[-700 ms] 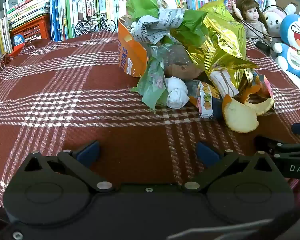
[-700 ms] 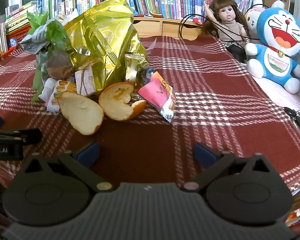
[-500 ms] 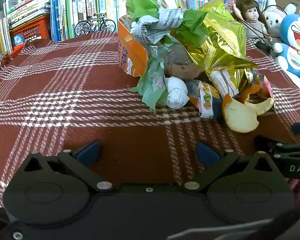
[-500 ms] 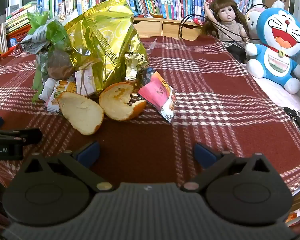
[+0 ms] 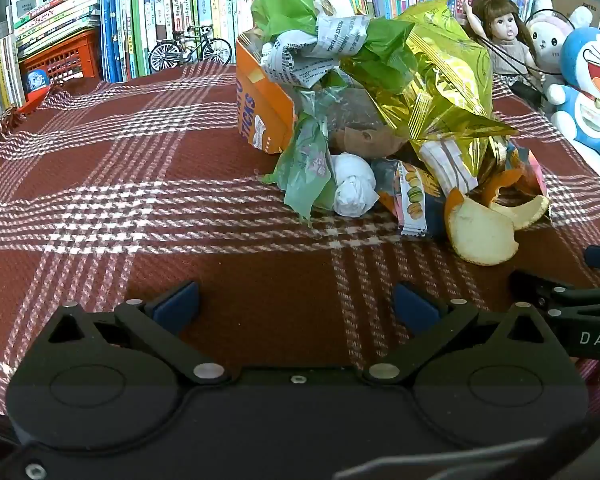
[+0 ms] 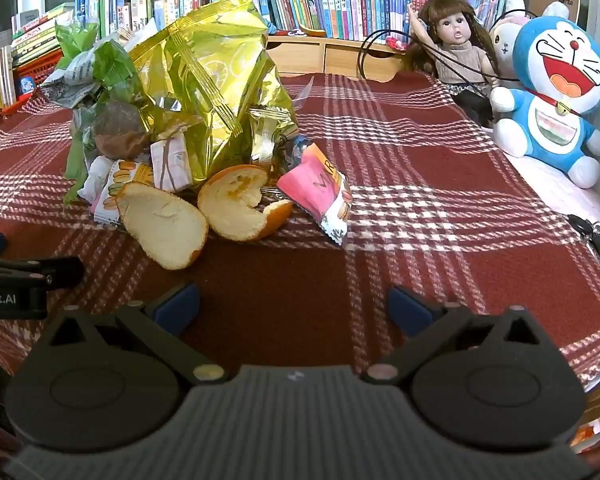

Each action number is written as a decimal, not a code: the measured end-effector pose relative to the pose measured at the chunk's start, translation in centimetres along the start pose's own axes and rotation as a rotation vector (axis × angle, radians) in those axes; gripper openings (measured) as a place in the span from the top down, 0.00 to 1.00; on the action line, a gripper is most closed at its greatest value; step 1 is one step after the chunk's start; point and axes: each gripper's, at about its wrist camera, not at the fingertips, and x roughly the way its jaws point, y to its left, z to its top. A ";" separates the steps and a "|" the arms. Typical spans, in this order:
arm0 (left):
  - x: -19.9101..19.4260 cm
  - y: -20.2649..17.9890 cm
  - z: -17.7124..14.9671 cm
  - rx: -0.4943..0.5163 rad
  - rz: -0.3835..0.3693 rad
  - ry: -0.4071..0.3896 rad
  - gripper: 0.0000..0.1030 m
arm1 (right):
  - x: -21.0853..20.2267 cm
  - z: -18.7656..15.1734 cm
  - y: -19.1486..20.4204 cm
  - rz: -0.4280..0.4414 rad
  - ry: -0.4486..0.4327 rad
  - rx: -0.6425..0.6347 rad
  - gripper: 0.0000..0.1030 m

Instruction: Collect trash

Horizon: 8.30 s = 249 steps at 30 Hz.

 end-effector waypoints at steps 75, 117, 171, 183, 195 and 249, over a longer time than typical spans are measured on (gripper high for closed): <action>0.0 0.0 0.0 0.001 0.002 0.003 0.00 | 0.2 -0.1 -0.1 0.008 -0.014 -0.003 0.00; -1.7 0.7 3.1 -0.098 -0.305 -0.074 0.55 | 0.1 -0.1 4.0 0.228 -0.190 -0.198 0.57; -1.5 -2.0 0.6 0.008 -0.216 -0.072 0.53 | -1.6 -0.4 1.0 0.202 -0.190 -0.204 0.35; -4.4 -3.2 0.8 0.108 -0.185 -0.172 0.53 | -1.8 -0.5 1.6 0.236 -0.202 -0.224 0.25; -4.1 -1.4 0.4 0.075 -0.148 -0.164 0.53 | -1.0 0.8 -1.0 0.263 -0.150 -0.035 0.71; -10.9 -0.4 -5.5 0.143 -0.186 -0.164 0.53 | -6.7 -2.3 2.6 0.276 -0.221 -0.166 0.97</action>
